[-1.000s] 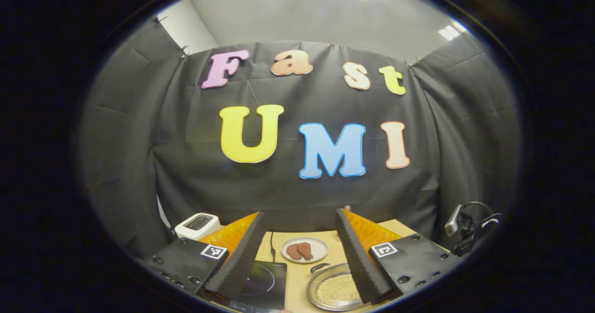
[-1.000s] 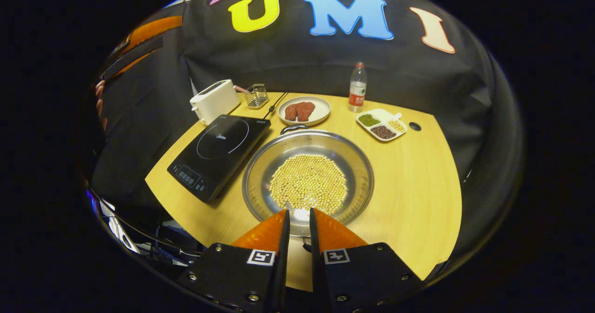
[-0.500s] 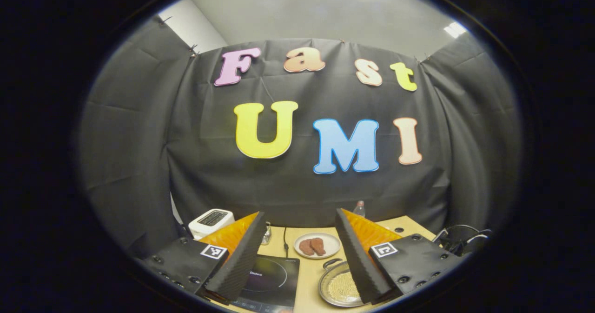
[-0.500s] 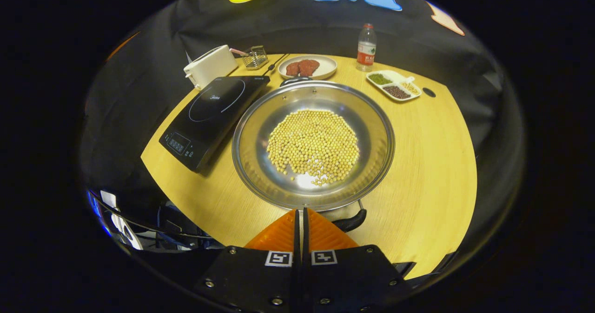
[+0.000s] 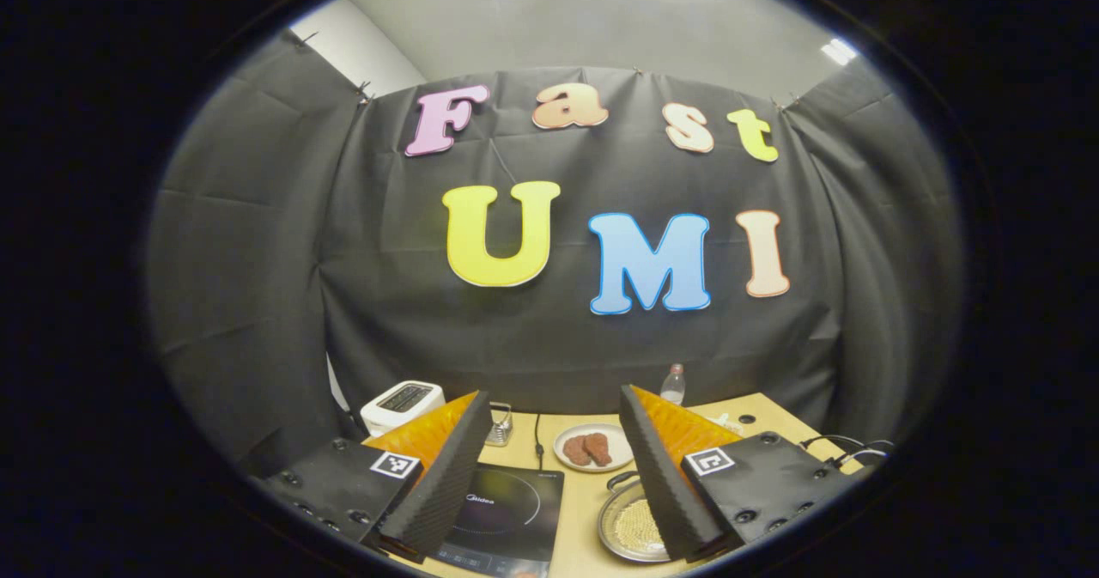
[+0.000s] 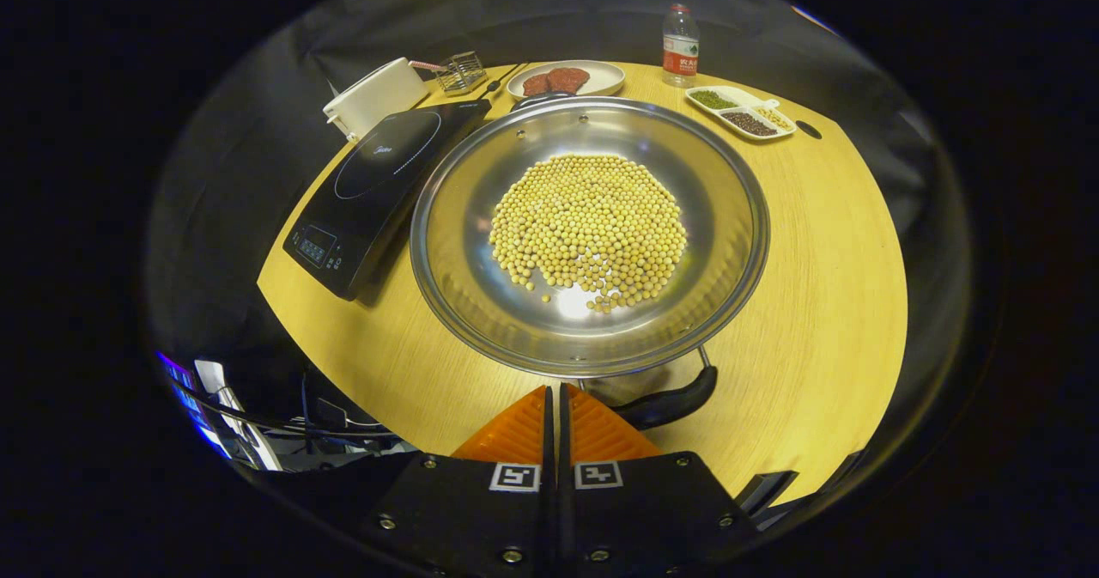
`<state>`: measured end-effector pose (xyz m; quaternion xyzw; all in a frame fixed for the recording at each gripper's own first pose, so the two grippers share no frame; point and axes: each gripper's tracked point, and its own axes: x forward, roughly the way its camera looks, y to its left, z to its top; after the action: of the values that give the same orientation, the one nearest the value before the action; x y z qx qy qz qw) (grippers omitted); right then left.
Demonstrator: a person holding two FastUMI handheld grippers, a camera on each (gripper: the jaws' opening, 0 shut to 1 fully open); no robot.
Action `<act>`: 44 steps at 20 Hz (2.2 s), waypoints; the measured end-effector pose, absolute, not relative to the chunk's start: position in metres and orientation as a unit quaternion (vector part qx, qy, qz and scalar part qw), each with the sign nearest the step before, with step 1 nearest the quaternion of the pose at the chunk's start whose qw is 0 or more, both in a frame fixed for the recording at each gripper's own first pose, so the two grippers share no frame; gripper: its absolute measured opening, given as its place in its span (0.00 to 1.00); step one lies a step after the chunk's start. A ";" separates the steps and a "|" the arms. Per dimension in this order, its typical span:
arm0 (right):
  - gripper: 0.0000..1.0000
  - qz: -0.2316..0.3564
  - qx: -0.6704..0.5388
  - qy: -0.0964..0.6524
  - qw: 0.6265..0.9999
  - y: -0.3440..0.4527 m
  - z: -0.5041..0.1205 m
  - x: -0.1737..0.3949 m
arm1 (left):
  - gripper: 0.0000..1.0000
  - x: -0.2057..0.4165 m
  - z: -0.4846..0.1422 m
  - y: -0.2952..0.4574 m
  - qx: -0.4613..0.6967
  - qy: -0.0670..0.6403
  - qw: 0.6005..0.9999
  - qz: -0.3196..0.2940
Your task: First push the handle of the pot to place it horizontally, then grasp the pot with both hands and set it on the induction cooktop.
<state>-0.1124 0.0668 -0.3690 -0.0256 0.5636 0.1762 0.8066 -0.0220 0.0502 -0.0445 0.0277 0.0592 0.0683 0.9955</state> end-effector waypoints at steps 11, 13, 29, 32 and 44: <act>0.00 0.122 -0.020 0.563 0.817 0.029 -0.378 -0.102 | 0.95 -0.014 -0.046 0.041 0.024 0.060 0.996 0.060; 0.01 0.110 -0.014 0.562 0.819 0.020 -0.377 -0.099 | 0.94 -0.010 -0.046 0.037 0.026 0.061 0.996 0.055; 0.00 0.047 -0.037 0.554 0.831 -0.041 -0.379 -0.064 | 0.94 0.002 -0.044 0.006 0.035 0.063 0.997 0.024; 0.01 0.038 -0.032 0.556 0.829 -0.050 -0.379 -0.058 | 0.94 0.003 -0.046 0.008 0.031 0.067 0.997 0.032; 0.01 0.010 -0.013 0.551 0.834 -0.091 -0.380 -0.018 | 0.96 0.009 -0.054 0.006 0.011 0.078 0.995 0.053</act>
<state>-0.0181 -0.0909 -0.3801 -0.0127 0.5511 0.0099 0.8343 0.0092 0.0060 -0.0543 0.0107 0.0785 0.0532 0.9954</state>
